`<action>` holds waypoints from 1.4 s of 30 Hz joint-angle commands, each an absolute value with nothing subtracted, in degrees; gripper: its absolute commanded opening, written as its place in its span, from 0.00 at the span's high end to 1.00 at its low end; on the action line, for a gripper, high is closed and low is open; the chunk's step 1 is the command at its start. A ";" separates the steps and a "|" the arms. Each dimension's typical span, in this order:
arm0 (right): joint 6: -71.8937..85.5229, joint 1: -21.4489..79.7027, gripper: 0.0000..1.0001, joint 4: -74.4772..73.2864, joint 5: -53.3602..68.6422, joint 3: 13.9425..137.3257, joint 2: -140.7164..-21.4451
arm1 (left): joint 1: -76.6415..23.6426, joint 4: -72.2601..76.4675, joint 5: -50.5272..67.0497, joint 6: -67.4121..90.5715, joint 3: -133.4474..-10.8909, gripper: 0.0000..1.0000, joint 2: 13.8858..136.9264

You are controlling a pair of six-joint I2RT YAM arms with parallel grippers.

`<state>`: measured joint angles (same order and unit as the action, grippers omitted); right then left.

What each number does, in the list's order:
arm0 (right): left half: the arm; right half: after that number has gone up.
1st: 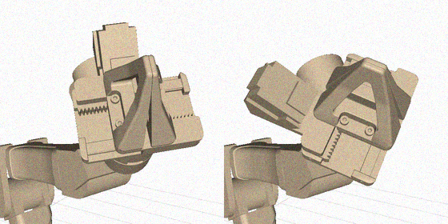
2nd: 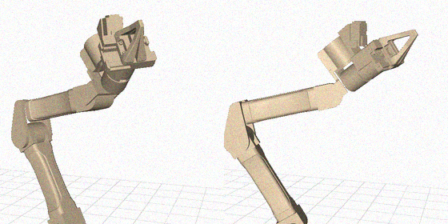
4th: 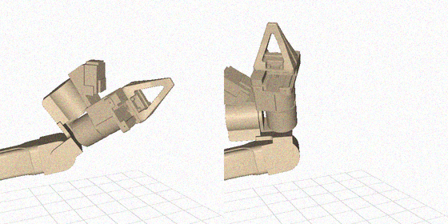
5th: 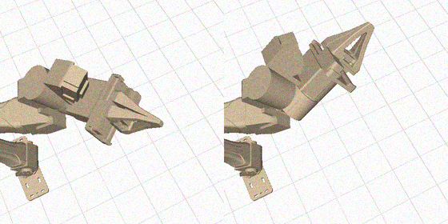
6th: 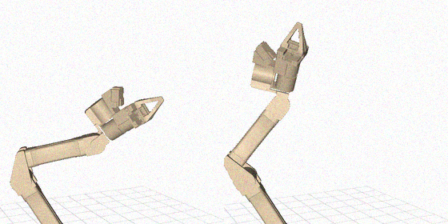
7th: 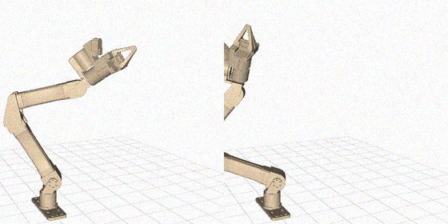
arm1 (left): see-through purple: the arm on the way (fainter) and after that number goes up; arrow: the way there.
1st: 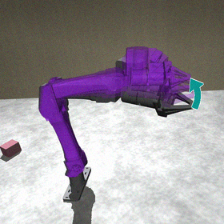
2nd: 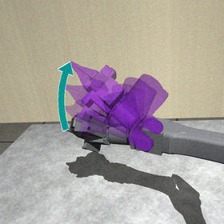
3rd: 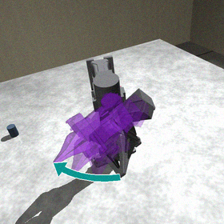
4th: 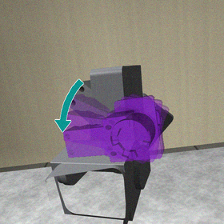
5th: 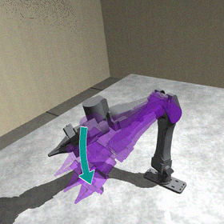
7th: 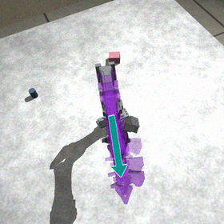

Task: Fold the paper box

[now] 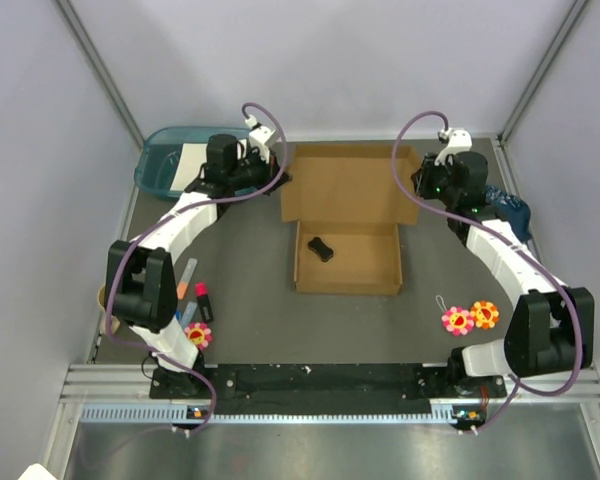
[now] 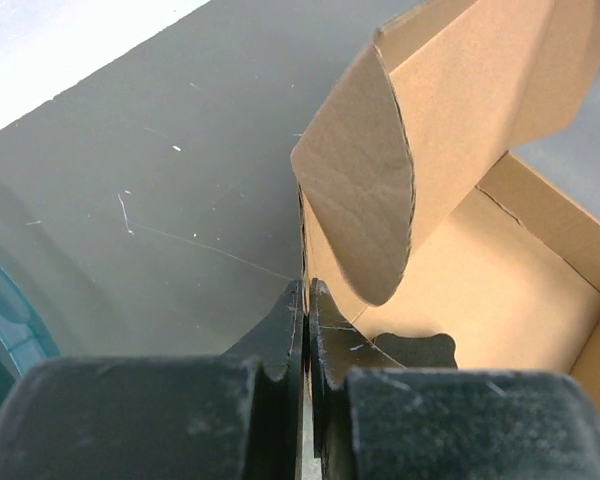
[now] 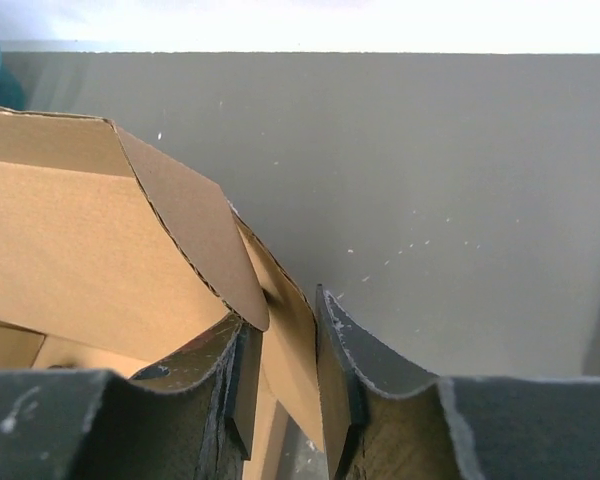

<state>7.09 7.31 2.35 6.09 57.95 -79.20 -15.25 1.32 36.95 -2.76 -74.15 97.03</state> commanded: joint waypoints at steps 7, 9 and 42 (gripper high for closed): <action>16.17 8.69 0.80 4.66 3.08 51.68 -71.20 | -19.86 9.02 24.54 4.74 -65.77 1.00 92.73; 17.57 9.49 0.82 4.22 1.33 50.98 -70.14 | -20.30 11.15 22.77 7.63 -63.64 1.00 91.24; 36.91 22.94 1.00 -2.81 -14.94 45.44 -62.93 | -33.48 31.90 -5.80 31.28 -40.96 1.00 79.28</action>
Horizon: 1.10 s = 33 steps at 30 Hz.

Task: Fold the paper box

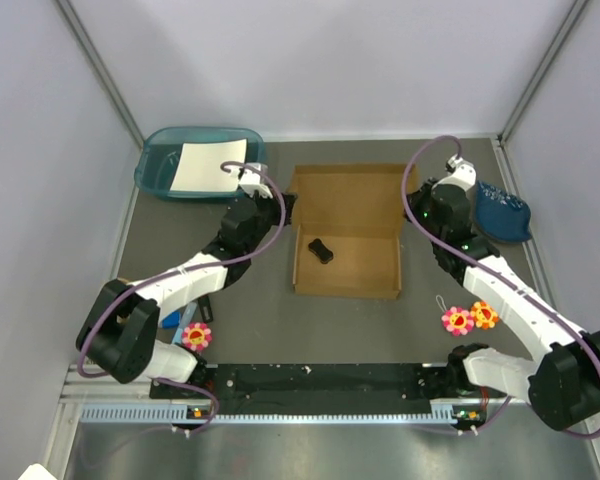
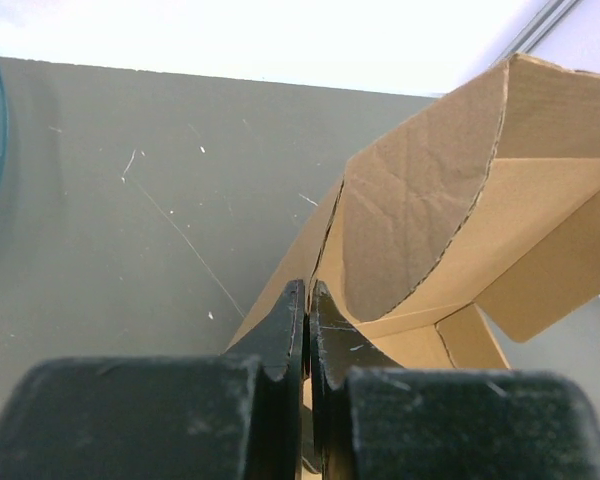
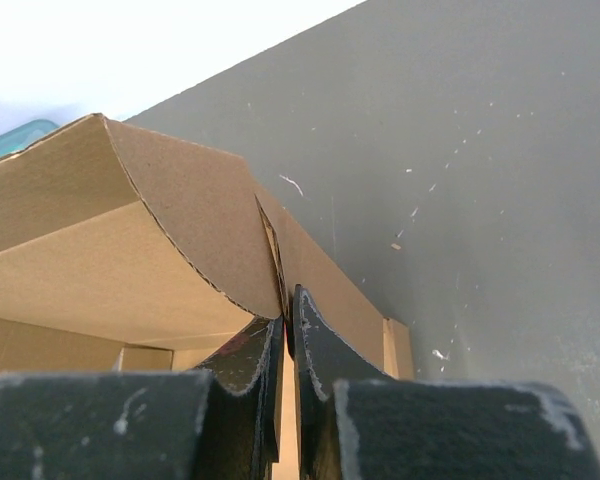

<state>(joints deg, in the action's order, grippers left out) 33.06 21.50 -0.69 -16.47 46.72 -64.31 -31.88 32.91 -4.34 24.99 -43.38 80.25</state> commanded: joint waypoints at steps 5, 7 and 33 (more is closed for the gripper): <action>38.84 23.46 1.00 -3.69 -15.03 44.56 -62.75 | -35.42 31.90 -8.08 35.24 -40.43 1.00 79.28; 39.46 23.55 1.00 -3.78 -15.03 44.12 -62.75 | -36.56 32.25 -9.75 36.21 -39.99 1.00 79.28; 45.53 28.65 1.00 -4.75 -18.54 41.05 -60.30 | -43.94 35.51 -16.43 50.10 -39.46 1.00 84.46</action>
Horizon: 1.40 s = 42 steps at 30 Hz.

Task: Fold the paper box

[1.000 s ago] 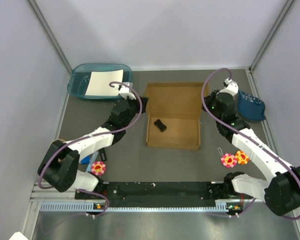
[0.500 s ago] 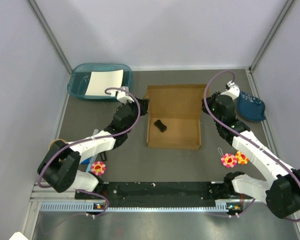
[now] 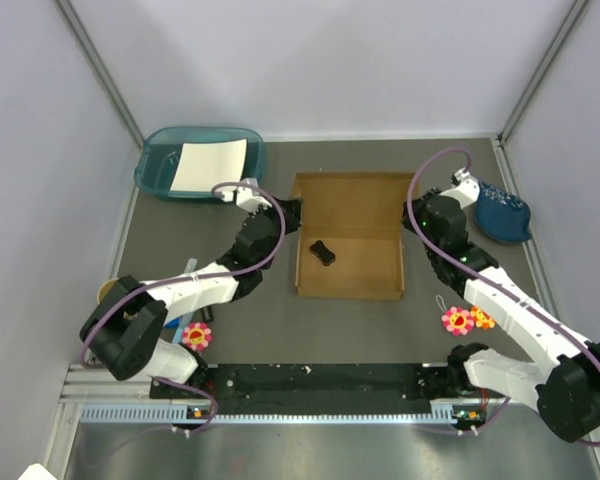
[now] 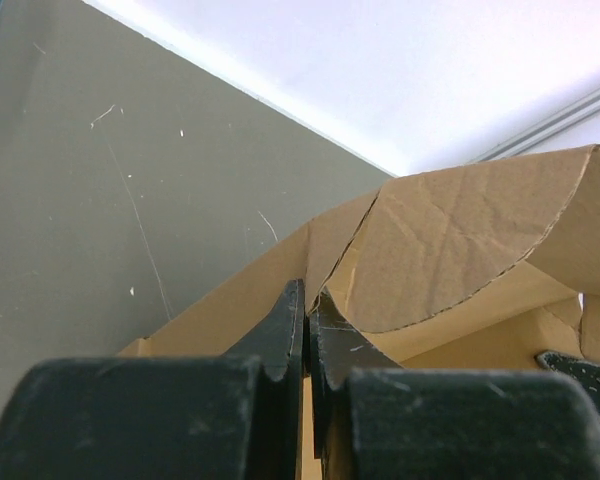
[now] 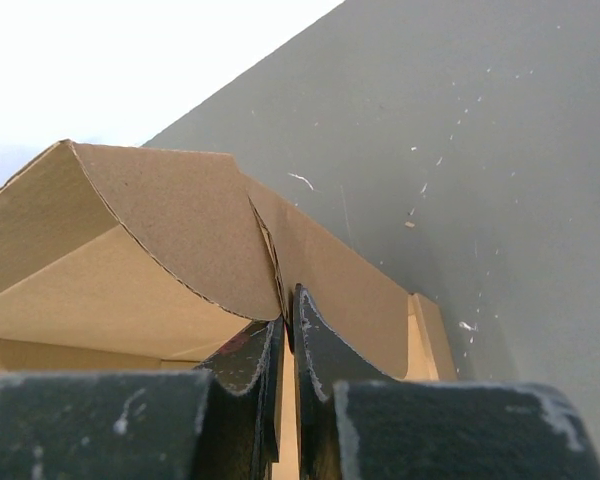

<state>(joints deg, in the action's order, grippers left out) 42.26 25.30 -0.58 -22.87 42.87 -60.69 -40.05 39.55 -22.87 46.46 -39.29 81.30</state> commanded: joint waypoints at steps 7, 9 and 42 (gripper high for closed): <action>45.44 30.06 1.00 -5.36 -19.51 38.50 -58.54 | -45.09 37.00 -17.31 51.77 -38.41 1.00 85.78; 44.91 30.15 1.00 -5.89 -19.69 37.36 -57.66 | -45.70 37.35 -17.58 51.94 -37.88 1.00 85.87; 35.07 32.17 0.53 -21.34 -20.57 31.55 -28.75 | -56.69 45.62 -29.18 37.71 -22.24 1.00 79.80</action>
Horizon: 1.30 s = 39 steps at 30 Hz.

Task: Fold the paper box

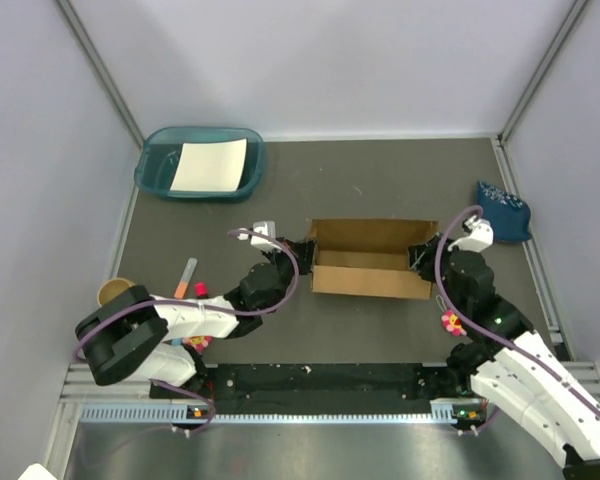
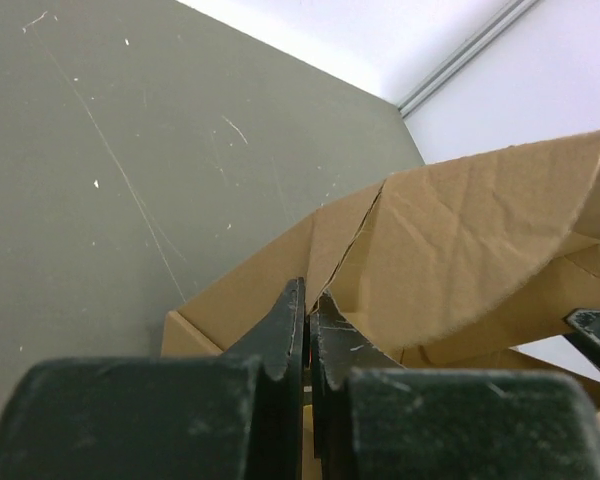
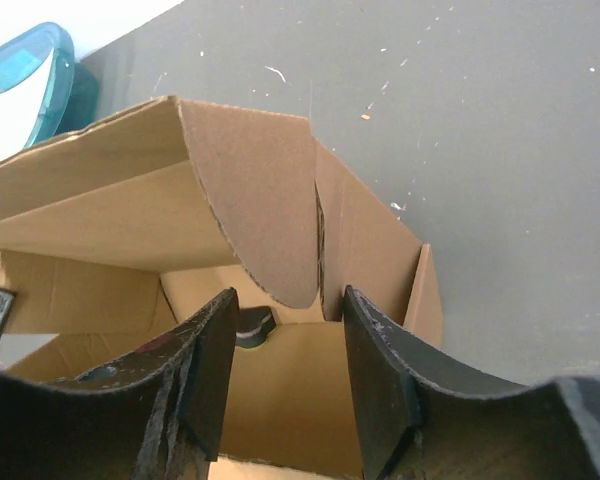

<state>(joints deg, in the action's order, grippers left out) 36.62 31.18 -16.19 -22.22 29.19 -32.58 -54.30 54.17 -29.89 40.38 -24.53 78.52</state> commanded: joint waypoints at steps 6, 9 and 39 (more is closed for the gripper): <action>32.17 32.08 0.47 -23.55 -18.64 32.34 -21.46 | -57.83 44.30 -32.16 37.44 -22.06 1.00 80.16; 30.50 32.08 0.46 -23.90 -17.06 32.78 -16.80 | -58.36 43.95 -33.74 37.18 -21.80 1.00 79.89; 20.47 32.17 0.50 -15.38 -3.35 45.63 -33.41 | -70.22 39.91 -41.92 28.57 -16.26 0.90 75.15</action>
<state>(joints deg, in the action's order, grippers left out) 20.53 31.44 -19.09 -8.05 47.99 -33.65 -66.70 54.00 -41.10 31.53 -19.31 74.19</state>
